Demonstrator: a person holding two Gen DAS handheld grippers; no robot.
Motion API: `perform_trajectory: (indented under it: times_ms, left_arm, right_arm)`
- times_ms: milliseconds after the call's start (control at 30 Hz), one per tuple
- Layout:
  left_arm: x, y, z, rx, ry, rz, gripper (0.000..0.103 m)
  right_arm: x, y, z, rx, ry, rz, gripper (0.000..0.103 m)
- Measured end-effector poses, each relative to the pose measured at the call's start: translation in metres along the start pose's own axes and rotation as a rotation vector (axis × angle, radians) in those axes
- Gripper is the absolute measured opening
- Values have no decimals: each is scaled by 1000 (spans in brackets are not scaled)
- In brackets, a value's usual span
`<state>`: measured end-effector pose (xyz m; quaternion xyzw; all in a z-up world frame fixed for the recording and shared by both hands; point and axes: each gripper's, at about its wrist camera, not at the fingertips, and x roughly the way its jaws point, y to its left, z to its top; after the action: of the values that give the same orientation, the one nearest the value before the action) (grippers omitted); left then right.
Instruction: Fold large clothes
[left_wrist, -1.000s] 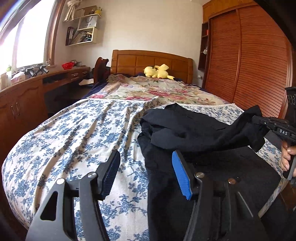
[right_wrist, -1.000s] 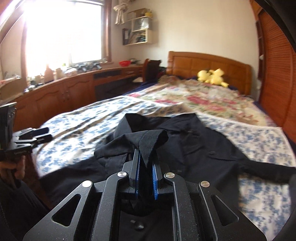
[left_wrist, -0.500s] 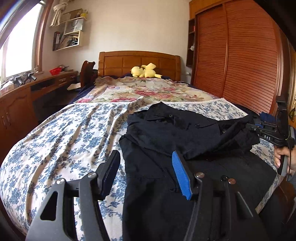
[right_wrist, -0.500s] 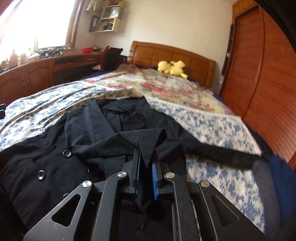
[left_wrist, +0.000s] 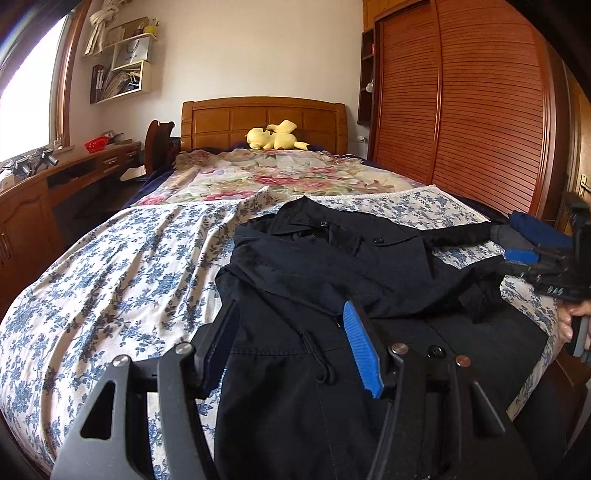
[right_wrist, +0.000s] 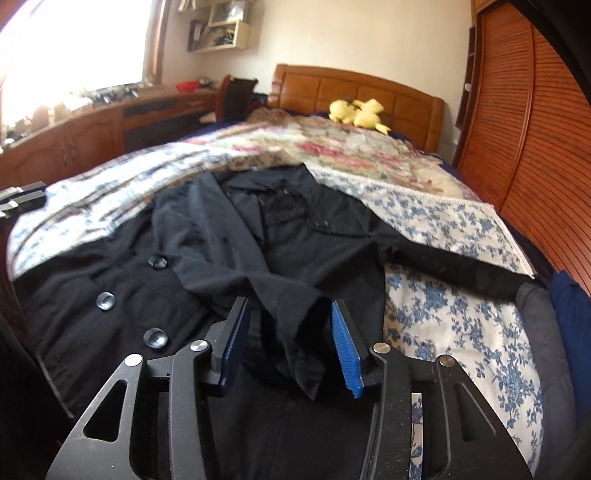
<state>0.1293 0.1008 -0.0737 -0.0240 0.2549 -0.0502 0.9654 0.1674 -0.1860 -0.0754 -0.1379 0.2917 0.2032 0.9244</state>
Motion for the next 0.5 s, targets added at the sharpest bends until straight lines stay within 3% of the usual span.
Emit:
perform_trajectory:
  times_ms: [233, 500]
  left_arm:
    - [4, -5, 0, 7, 13, -1, 57]
    - [8, -7, 0, 13, 24, -9, 57]
  right_arm:
    - [-4, -10, 23, 24, -22, -5, 50]
    - [38, -36, 25, 138, 110, 67, 50]
